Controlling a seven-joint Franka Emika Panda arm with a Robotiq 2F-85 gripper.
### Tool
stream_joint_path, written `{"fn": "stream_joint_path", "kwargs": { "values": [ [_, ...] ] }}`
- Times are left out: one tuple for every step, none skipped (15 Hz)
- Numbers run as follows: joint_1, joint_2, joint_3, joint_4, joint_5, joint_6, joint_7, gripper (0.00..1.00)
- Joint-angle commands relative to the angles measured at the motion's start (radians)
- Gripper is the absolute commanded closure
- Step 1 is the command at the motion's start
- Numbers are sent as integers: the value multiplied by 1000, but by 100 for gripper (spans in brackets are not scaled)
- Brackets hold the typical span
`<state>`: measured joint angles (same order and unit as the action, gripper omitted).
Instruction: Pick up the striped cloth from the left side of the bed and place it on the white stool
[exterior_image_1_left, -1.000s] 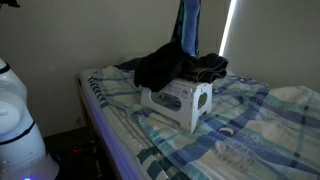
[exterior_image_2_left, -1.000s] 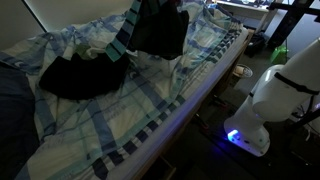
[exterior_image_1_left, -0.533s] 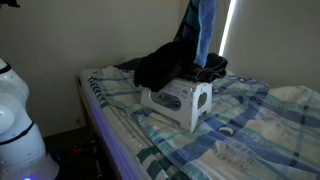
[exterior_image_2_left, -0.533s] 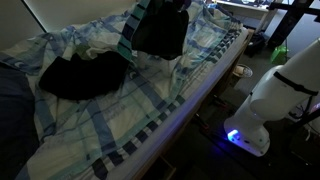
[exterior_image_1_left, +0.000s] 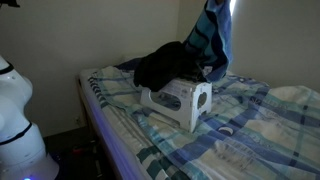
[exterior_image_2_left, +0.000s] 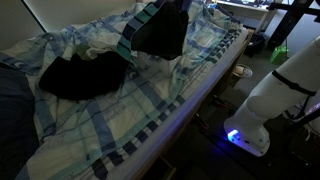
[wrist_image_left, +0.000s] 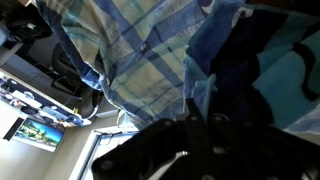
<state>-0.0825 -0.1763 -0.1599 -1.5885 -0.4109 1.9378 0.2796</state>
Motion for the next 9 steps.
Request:
{"fn": "stream_joint_path", "kwargs": {
  "values": [
    [-16,-9,39,-123,26,36,23,95],
    [-7,-19,50,-170,40,47,28,95],
    [0,-25,60,-213,61,63,21,95],
    [8,-33,73,-258,89,78,19,95],
    [16,-36,88,-299,111,90,20,95],
    [23,-36,104,-334,126,97,23,95],
    [33,-35,118,-370,146,102,15,95],
    [41,-37,133,-401,165,104,10,95],
    [51,-35,146,-433,182,109,5,95]
  ]
}}
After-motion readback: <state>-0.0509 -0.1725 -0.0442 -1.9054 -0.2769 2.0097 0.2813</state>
